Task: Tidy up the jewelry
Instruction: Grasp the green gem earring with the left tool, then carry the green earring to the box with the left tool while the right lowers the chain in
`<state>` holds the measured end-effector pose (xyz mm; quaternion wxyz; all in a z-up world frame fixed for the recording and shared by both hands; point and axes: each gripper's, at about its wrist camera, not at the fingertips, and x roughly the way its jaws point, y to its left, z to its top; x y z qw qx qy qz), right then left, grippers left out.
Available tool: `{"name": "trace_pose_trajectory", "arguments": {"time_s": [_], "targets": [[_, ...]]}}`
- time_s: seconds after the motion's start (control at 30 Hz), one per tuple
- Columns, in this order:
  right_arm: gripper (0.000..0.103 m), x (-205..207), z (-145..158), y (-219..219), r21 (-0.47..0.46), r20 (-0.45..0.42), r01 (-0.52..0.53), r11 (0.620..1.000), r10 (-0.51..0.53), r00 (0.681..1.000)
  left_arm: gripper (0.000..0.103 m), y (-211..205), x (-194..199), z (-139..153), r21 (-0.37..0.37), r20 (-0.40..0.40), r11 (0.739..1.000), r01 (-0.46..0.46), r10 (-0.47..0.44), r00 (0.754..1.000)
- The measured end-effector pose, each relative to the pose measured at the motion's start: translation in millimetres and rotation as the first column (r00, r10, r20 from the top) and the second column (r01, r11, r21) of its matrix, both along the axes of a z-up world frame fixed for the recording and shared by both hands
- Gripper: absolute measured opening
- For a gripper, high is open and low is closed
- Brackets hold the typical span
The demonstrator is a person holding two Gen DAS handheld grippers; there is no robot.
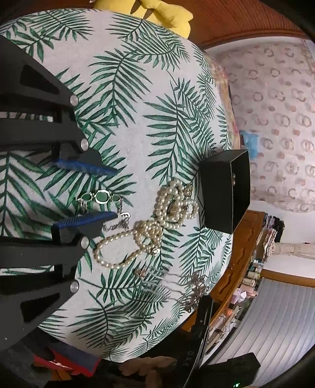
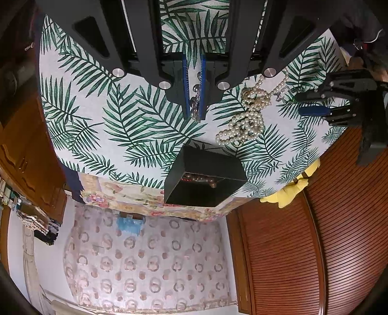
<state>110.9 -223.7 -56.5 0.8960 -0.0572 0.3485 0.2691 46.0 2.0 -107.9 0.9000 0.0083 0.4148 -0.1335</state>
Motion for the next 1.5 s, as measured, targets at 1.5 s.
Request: {"name": "trace_pose_trajectory", "arguments": {"time_s": [1.5], "targets": [[0.009, 83, 47, 32, 0.039, 0.110, 0.019, 0.999, -0.023, 0.994, 0.006, 9, 49, 84, 0.011, 0.194, 1.000, -0.008, 0.006, 0.981]]}}
